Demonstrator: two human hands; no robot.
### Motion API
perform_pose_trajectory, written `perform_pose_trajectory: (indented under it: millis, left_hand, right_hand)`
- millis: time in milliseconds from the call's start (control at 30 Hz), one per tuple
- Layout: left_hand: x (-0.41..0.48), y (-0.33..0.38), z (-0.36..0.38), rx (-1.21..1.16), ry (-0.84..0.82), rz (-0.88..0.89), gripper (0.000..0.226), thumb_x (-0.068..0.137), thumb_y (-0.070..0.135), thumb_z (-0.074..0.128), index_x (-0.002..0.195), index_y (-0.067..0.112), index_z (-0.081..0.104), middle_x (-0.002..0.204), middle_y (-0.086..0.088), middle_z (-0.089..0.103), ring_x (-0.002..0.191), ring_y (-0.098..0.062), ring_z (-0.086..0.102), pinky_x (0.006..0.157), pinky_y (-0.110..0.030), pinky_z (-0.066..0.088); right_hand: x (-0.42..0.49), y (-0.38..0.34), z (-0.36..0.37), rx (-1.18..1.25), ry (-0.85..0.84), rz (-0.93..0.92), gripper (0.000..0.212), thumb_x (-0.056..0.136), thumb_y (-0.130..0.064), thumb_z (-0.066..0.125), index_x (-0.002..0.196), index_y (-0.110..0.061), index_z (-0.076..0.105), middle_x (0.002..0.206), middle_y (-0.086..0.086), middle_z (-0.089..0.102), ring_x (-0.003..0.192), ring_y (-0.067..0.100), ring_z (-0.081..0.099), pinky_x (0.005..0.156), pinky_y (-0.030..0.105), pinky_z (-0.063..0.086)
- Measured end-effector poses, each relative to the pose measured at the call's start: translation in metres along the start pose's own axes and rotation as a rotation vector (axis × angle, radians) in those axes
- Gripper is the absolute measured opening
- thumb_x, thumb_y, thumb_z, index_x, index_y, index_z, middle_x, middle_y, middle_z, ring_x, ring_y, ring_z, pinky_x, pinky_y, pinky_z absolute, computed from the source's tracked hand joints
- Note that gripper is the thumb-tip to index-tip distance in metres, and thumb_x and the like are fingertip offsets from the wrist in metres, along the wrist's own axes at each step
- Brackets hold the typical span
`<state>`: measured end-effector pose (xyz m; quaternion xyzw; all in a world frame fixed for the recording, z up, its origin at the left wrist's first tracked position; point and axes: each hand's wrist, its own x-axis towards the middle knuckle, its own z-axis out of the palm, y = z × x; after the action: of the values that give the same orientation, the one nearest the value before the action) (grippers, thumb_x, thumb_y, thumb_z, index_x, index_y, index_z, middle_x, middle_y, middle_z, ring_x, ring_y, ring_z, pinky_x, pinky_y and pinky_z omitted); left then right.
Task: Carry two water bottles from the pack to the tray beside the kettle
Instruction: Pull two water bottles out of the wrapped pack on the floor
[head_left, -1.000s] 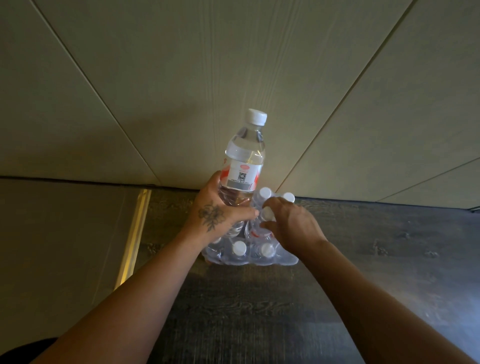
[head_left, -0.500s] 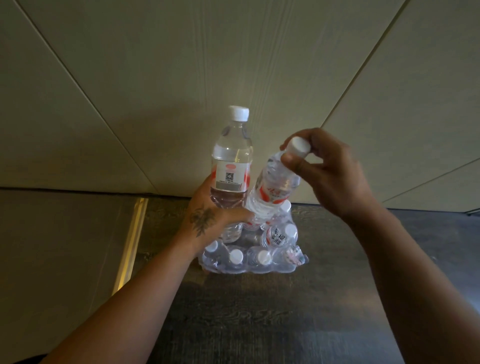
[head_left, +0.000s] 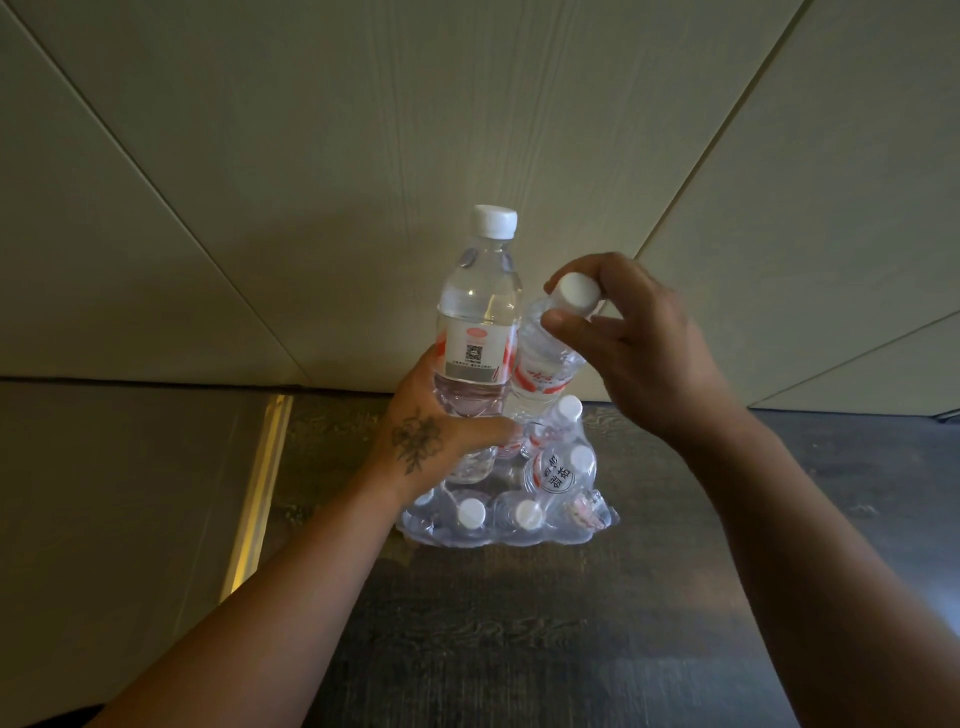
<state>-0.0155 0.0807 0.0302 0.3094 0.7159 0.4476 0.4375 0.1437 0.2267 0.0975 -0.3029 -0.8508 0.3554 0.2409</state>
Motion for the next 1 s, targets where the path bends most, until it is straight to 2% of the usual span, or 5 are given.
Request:
perform_pose_trajectory:
  millis: [200,500,667,800,1000]
  left_hand:
    - [0.000,0.000,0.005,-0.010,-0.010,0.025,0.082,0.066,0.025,0.102,0.129,0.050,0.056,0.113,0.033,0.075,0.101,0.021,0.069,0.074,-0.003,0.053]
    - [0.000,-0.002,0.008,-0.052,0.018,0.067,0.094,0.060,0.026,0.102,0.143,0.034,0.058,0.127,0.014,0.075,0.113,-0.003,0.073,0.098,-0.030,0.056]
    - [-0.002,-0.002,0.010,-0.064,0.032,0.083,0.082,0.061,0.021,0.099,0.134,0.031,0.064,0.118,0.012,0.079,0.106,-0.002,0.076,0.093,-0.031,0.060]
    - [-0.006,0.000,0.011,-0.059,0.033,0.087,0.082,0.058,0.026,0.098,0.133,0.033,0.064,0.116,0.017,0.079,0.105,0.001,0.075,0.087,-0.022,0.058]
    - [-0.009,0.005,0.008,-0.067,0.039,0.110,0.085,0.057,0.026,0.097,0.135,0.025,0.063,0.118,0.008,0.079,0.107,-0.008,0.076,0.095,-0.035,0.063]
  right_hand:
    - [-0.005,0.012,0.006,0.190,-0.003,0.097,0.033,0.100,-0.038,0.065,0.123,-0.015,0.059,0.120,-0.003,0.068,0.116,0.021,0.067,0.098,0.059,0.058]
    - [-0.024,0.053,0.036,0.259,-0.136,0.269,0.092,0.078,-0.020,0.087,0.137,-0.063,0.031,0.134,-0.009,0.066,0.120,0.001,0.068,0.096,0.017,0.055]
    - [-0.035,0.071,0.064,0.134,-0.154,0.331,0.076,0.085,-0.035,0.087,0.149,-0.025,0.048,0.121,-0.026,0.066,0.103,-0.027,0.061,0.083,0.003,0.049]
    - [-0.036,0.073,0.070,0.073,-0.078,0.314,0.071,0.084,-0.045,0.086,0.144,-0.025,0.055,0.129,-0.016,0.072,0.107,-0.018,0.065,0.084,0.008,0.050]
    - [-0.038,0.068,0.067,0.108,-0.049,0.341,0.066,0.083,-0.038,0.088,0.140,-0.024,0.059,0.124,-0.011,0.075,0.110,-0.003,0.072,0.087,0.016,0.054]
